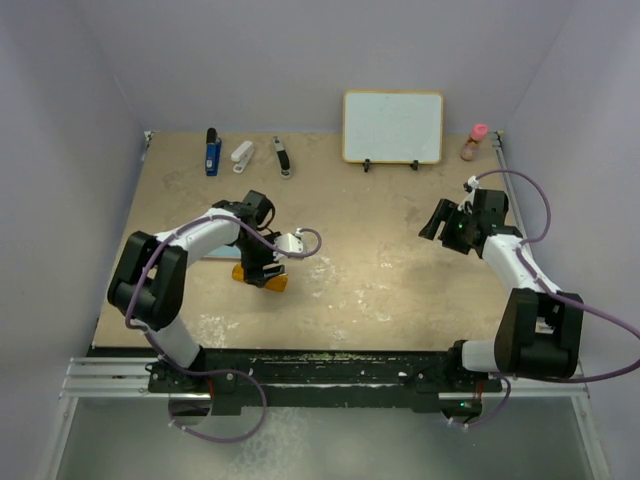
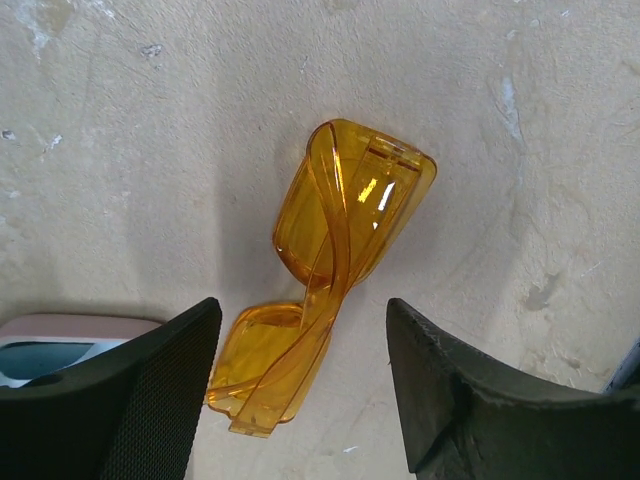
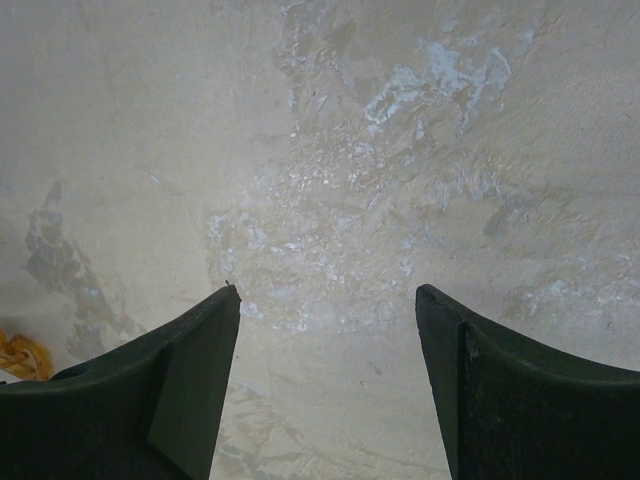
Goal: Organize the sunglasses
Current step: Pick up the sunglasses from the center of the board.
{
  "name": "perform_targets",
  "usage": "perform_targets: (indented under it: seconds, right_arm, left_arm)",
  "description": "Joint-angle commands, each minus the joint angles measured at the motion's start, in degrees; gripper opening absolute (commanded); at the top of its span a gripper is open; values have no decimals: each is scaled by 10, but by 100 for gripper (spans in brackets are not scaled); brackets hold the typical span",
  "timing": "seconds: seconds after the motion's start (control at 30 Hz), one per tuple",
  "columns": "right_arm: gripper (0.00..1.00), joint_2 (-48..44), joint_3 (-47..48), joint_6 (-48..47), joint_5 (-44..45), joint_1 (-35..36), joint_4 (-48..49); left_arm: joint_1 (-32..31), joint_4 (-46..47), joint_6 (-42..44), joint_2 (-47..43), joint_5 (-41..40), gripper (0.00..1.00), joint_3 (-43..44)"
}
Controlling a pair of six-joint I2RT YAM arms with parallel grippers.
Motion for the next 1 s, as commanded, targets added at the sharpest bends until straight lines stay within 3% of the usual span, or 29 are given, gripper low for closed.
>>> perform_targets:
  seconds: [0.0, 0.13, 0.27, 0.37, 0.5, 0.77, 0.97]
  right_arm:
    - [75, 5, 10, -15, -2, 3, 14]
    - [75, 12, 12, -15, -2, 3, 29]
    - [75, 18, 12, -16, 0, 3, 30]
    - [75, 21, 13, -17, 1, 3, 30]
    - [74, 22, 14, -17, 2, 3, 30]
    - [74, 22, 16, -14, 0, 2, 32]
    - [74, 20, 16, -15, 2, 3, 29]
  left_arm:
    - [2, 11, 5, 8, 5, 70, 22]
    - [2, 11, 8, 22, 0, 60, 27]
    - [2, 10, 5, 34, 2, 25, 31]
    - [2, 6, 7, 37, 4, 12, 32]
    - [1, -13, 10, 37, 17, 5, 38]
    - [-14, -61, -22, 2, 62, 4, 98]
    - [-57, -4, -104, -6, -10, 4, 128]
